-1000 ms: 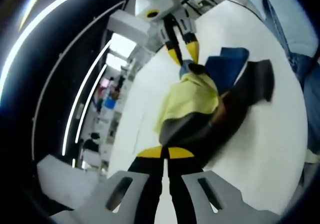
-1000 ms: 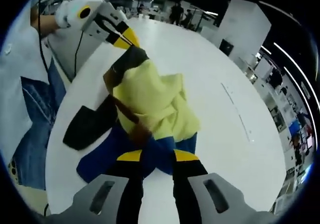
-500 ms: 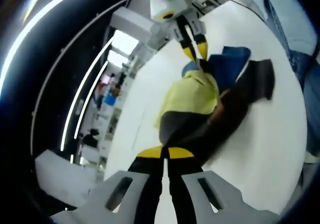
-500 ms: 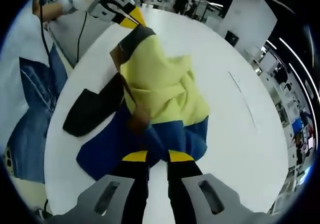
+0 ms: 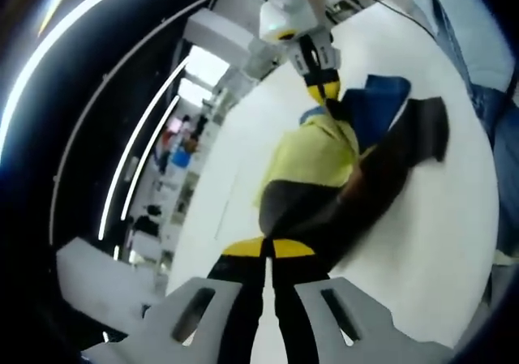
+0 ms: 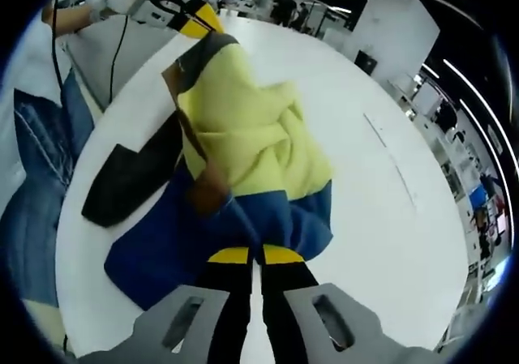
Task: Fold the garment on the visible template until the final outline fits inside the template.
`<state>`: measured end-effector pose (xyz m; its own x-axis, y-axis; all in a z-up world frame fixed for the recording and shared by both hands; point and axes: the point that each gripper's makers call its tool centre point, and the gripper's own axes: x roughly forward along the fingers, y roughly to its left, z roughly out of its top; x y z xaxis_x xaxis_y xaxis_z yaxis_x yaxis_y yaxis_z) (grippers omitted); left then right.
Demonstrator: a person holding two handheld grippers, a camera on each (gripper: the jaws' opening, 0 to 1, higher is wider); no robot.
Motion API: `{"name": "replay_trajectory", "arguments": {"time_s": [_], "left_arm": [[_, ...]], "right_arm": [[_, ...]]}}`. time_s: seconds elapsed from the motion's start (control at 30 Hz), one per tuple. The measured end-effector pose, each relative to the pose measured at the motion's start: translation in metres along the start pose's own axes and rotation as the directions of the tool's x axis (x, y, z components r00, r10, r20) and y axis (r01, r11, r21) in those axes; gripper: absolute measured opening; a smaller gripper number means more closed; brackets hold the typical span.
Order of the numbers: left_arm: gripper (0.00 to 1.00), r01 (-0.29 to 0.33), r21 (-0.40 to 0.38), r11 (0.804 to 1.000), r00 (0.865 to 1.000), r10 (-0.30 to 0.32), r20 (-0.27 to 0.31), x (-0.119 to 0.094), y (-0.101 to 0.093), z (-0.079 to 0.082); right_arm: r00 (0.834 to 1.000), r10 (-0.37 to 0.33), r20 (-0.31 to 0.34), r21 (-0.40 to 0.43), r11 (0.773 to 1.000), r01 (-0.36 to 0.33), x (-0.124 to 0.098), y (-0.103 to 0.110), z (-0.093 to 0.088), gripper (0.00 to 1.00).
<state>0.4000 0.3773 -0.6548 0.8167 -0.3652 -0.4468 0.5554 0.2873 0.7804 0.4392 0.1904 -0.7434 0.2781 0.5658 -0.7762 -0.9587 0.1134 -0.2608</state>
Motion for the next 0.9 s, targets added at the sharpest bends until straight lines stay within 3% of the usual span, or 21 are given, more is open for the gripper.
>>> {"name": "replay_trajectory", "arguments": {"time_s": [0.37, 0.57, 0.9], "left_arm": [[0.0, -0.007, -0.086, 0.996, 0.999, 0.002, -0.049, 0.006, -0.002, -0.015], [0.0, -0.009, -0.13, 0.991, 0.997, -0.002, -0.082, 0.007, -0.003, -0.023], [0.0, 0.0, -0.142, 0.99, 0.995, -0.013, -0.096, 0.013, -0.001, -0.023]], "right_arm": [[1.0, -0.017, 0.01, 0.072, 0.997, 0.016, -0.009, 0.001, -0.011, 0.01], [0.998, -0.064, 0.028, 0.114, 0.992, 0.06, -0.022, -0.007, -0.012, 0.01], [0.984, -0.173, 0.047, 0.135, 0.977, 0.166, -0.046, -0.031, -0.005, 0.01]]}}
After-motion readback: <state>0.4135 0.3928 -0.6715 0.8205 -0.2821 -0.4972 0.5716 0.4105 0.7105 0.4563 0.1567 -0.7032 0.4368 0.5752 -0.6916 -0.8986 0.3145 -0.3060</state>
